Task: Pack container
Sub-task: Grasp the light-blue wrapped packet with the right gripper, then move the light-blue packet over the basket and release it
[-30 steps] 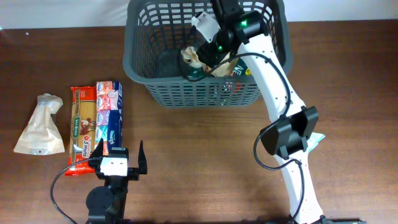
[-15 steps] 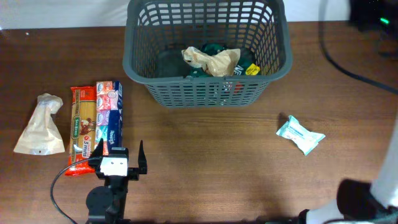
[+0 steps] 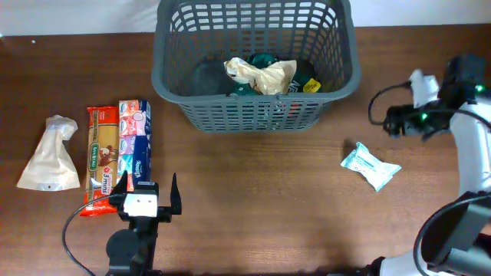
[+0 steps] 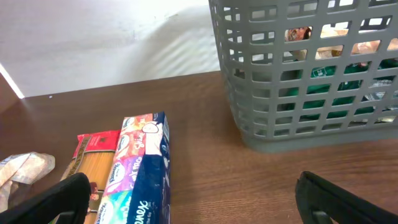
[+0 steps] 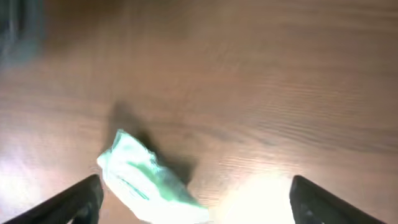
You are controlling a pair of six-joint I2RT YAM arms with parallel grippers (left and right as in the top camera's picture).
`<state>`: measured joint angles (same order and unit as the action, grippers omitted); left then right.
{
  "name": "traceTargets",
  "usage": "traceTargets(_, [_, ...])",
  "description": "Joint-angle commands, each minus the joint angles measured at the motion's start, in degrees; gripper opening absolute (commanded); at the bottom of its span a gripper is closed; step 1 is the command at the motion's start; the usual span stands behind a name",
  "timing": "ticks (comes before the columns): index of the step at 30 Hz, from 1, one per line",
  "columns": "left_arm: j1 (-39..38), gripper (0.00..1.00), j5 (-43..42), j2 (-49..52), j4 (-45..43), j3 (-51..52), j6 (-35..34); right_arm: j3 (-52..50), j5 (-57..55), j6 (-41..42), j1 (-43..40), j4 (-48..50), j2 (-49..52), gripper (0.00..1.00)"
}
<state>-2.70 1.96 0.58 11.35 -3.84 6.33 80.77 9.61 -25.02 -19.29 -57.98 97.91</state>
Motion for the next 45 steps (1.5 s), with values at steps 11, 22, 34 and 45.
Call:
traceTargets(11, [0.2, 0.99, 0.4, -0.3, 0.0, 0.4, -0.5, -10.3, 4.7, -14.2, 3.6, -1.1, 6.8, 0.9])
traceTargets(22, [0.3, 0.99, 0.4, -0.3, 0.0, 0.4, -0.5, -10.3, -3.3, -12.5, 9.7, -0.2, 16.2, 0.77])
traceTargets(34, [0.2, 0.99, 0.4, -0.3, 0.0, 0.4, -0.5, -1.3, -2.9, -5.0, 6.0, -1.4, 16.2, 0.03])
traceTargets(45, [0.2, 0.99, 0.4, -0.3, 0.0, 0.4, -0.5, 52.4, 8.9, 16.0, 8.2, -18.9, 15.9, 0.04])
